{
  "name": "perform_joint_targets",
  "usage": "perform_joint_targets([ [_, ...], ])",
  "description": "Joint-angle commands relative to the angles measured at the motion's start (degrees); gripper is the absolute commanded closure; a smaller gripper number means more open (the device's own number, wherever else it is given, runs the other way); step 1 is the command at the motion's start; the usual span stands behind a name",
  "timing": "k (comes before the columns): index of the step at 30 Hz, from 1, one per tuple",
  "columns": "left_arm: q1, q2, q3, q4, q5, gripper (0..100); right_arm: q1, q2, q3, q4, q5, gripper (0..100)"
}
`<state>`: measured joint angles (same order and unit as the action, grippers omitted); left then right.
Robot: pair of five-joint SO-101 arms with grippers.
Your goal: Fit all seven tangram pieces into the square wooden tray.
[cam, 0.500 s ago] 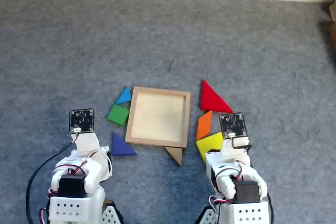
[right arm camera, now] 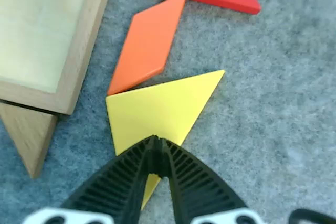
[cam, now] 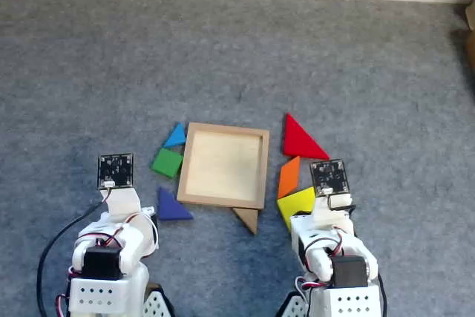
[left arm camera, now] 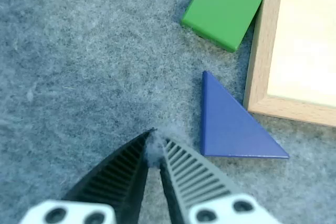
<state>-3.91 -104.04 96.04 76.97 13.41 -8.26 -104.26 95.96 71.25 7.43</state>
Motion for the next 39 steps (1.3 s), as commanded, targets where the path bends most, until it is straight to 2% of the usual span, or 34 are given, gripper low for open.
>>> perform_joint_targets([
  [1, -0.5, -0.6, 1.2, 0.3, -0.1, 100, -0.3, -0.9, 6.3, 0.4, 0.6, 99.3],
  [33, -0.5, -0.6, 1.2, 0.3, -0.1, 100, -0.2, -0.9, 6.3, 0.4, 0.6, 99.3],
  [39, -0.5, -0.6, 1.2, 0.3, -0.1, 100, 5.8, -1.0, 2.2, -2.0, 0.4, 99.3],
])
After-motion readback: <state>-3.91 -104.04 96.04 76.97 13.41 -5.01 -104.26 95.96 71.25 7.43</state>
